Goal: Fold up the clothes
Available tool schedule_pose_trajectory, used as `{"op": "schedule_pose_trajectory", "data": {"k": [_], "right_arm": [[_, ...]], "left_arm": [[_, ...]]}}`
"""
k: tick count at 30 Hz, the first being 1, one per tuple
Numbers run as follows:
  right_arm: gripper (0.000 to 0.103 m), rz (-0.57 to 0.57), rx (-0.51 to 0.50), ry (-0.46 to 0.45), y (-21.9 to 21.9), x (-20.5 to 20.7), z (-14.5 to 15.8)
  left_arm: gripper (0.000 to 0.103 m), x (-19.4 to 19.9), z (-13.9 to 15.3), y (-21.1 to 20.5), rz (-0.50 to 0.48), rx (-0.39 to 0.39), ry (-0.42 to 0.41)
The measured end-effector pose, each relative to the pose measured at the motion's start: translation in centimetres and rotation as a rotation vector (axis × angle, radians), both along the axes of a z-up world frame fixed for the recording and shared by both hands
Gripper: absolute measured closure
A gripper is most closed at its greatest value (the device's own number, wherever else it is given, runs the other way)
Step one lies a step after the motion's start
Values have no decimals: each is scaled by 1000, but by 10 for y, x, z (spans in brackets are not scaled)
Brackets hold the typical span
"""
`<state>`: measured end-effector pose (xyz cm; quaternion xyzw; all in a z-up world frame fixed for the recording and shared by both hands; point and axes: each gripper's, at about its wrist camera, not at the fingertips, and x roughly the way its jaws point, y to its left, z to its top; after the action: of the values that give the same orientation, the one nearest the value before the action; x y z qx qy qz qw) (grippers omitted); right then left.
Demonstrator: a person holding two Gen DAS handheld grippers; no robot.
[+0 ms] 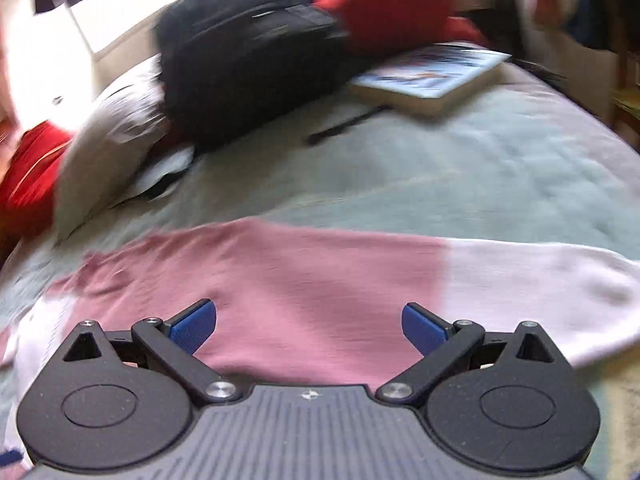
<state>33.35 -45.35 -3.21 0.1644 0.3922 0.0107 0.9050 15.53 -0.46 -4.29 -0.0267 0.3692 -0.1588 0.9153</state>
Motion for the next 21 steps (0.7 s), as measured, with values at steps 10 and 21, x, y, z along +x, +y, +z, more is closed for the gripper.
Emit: {"op": "schedule_pose_trajectory", "data": {"k": [10,21], "right_arm": [[2,-112,281,-5,-70,-12,-21],[2,-189,336,-65,-100,-74,-35]], "left_arm": [[1,12,-7,-20,-35,32,35],[1,18,-11,-35,-72,67,51]]}}
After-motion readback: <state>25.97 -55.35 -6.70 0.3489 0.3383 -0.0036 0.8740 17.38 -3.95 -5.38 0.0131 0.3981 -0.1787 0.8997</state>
